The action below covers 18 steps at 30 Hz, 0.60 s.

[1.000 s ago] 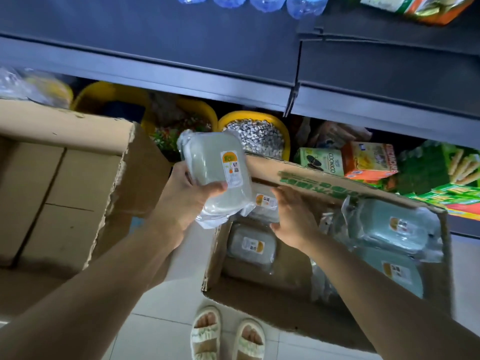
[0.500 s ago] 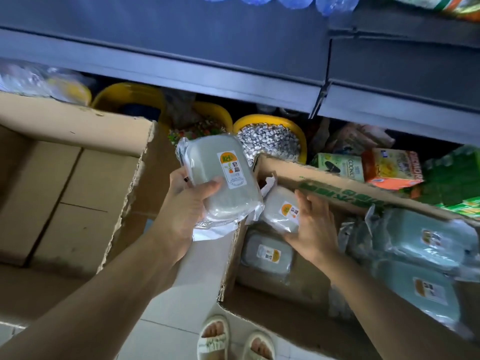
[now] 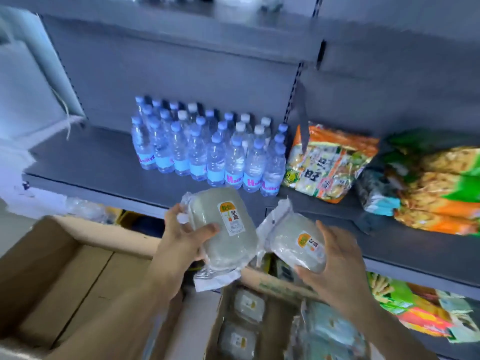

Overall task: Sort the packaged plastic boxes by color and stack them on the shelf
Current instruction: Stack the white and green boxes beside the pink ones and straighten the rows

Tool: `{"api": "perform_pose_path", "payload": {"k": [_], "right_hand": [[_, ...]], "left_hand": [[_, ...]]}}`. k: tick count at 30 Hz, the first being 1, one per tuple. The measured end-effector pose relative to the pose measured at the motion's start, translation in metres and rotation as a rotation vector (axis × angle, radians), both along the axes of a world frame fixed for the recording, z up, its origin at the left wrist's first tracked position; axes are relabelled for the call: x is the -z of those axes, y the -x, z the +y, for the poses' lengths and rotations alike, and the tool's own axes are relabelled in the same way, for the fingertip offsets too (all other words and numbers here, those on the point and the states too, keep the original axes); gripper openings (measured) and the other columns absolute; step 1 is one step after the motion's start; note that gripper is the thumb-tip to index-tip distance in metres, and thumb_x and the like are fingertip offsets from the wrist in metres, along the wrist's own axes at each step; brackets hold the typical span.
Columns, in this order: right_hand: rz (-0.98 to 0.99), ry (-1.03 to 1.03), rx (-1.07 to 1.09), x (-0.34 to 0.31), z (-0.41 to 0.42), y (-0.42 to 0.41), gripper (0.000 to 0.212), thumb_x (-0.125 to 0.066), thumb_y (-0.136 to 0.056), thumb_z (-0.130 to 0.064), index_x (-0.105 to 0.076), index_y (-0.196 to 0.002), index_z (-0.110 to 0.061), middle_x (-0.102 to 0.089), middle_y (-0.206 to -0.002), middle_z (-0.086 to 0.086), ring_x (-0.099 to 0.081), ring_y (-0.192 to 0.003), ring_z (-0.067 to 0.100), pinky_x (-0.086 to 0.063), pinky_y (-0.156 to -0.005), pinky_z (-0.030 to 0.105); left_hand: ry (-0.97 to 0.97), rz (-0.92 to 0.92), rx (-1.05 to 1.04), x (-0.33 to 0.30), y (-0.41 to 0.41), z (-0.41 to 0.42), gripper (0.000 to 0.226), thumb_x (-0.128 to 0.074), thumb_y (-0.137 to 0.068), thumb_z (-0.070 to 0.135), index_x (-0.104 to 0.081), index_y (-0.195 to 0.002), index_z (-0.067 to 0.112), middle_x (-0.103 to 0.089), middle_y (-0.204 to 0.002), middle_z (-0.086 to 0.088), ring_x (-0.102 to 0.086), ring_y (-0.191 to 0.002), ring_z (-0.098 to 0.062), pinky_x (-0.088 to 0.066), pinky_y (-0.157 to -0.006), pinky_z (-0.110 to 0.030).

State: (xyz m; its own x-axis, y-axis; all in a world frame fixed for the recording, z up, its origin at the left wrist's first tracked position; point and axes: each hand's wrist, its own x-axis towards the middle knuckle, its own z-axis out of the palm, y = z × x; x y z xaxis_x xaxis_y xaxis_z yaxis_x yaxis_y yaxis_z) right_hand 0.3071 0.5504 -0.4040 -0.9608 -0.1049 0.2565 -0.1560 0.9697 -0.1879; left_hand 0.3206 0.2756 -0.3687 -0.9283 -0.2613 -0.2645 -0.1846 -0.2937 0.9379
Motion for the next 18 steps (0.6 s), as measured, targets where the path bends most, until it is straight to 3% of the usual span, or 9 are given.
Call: {"api": "perform_pose_path", "payload": {"k": [3, 5, 7, 10, 13, 18], "right_hand": [[0.096, 0.019, -0.017, -0.076, 0.007, 0.001, 0.092, -0.076, -0.057, -0.047, -0.046, -0.135, -0.010, -0.049, -0.118, 0.008, -0.045, -0.111, 0.029, -0.044, -0.093, 0.041], [0.177, 0.028, -0.044, -0.121, 0.009, 0.004, 0.089, -0.074, -0.056, -0.046, -0.047, -0.133, -0.009, -0.049, -0.117, 0.008, -0.043, -0.109, 0.028, -0.036, -0.092, 0.035], [0.242, 0.017, -0.055, -0.162, 0.010, 0.005, 0.088, -0.075, -0.054, -0.045, -0.047, -0.132, -0.012, -0.048, -0.115, 0.007, -0.041, -0.106, 0.024, -0.031, -0.087, 0.031], [0.318, 0.042, -0.061, -0.213, 0.010, 0.007, 0.093, -0.084, -0.051, -0.041, -0.047, -0.132, -0.014, -0.048, -0.115, 0.006, -0.041, -0.105, 0.025, -0.038, -0.089, 0.037], [0.367, 0.024, -0.067, -0.252, 0.012, 0.015, 0.094, -0.078, -0.054, -0.046, -0.045, -0.136, -0.013, -0.047, -0.119, 0.007, -0.045, -0.109, 0.029, -0.041, -0.093, 0.041], [0.430, 0.019, -0.011, -0.311, 0.014, 0.041, 0.093, -0.079, -0.063, -0.038, -0.036, -0.142, -0.015, -0.042, -0.126, 0.006, -0.037, -0.113, 0.023, -0.038, -0.093, 0.038]], "left_hand": [[0.013, 0.142, 0.060, -0.073, -0.005, -0.002, 0.066, -0.067, -0.080, -0.001, -0.037, -0.125, 0.037, -0.067, -0.093, 0.008, -0.067, -0.080, -0.018, -0.055, -0.062, -0.036], [0.028, 0.228, 0.084, -0.116, -0.009, -0.002, 0.069, -0.071, -0.076, -0.002, -0.038, -0.123, 0.035, -0.068, -0.085, 0.011, -0.067, -0.075, -0.018, -0.056, -0.058, -0.034], [0.040, 0.295, 0.073, -0.152, -0.011, -0.002, 0.063, -0.071, -0.076, -0.003, -0.039, -0.120, 0.030, -0.067, -0.085, 0.009, -0.067, -0.076, -0.019, -0.056, -0.056, -0.034], [0.057, 0.355, 0.029, -0.198, -0.009, -0.001, 0.058, -0.073, -0.075, 0.002, -0.039, -0.115, 0.024, -0.062, -0.100, 0.001, -0.064, -0.085, -0.024, -0.054, -0.058, -0.035], [0.030, 0.390, -0.009, -0.233, 0.001, -0.001, 0.052, -0.076, -0.071, 0.008, -0.039, -0.103, 0.026, -0.058, -0.107, -0.004, -0.062, -0.092, -0.027, -0.056, -0.071, -0.043], [-0.079, 0.421, -0.048, -0.281, 0.037, -0.006, 0.047, -0.071, -0.080, 0.011, -0.034, -0.108, 0.019, -0.057, -0.101, -0.008, -0.061, -0.077, -0.022, -0.053, -0.068, -0.040]]}}
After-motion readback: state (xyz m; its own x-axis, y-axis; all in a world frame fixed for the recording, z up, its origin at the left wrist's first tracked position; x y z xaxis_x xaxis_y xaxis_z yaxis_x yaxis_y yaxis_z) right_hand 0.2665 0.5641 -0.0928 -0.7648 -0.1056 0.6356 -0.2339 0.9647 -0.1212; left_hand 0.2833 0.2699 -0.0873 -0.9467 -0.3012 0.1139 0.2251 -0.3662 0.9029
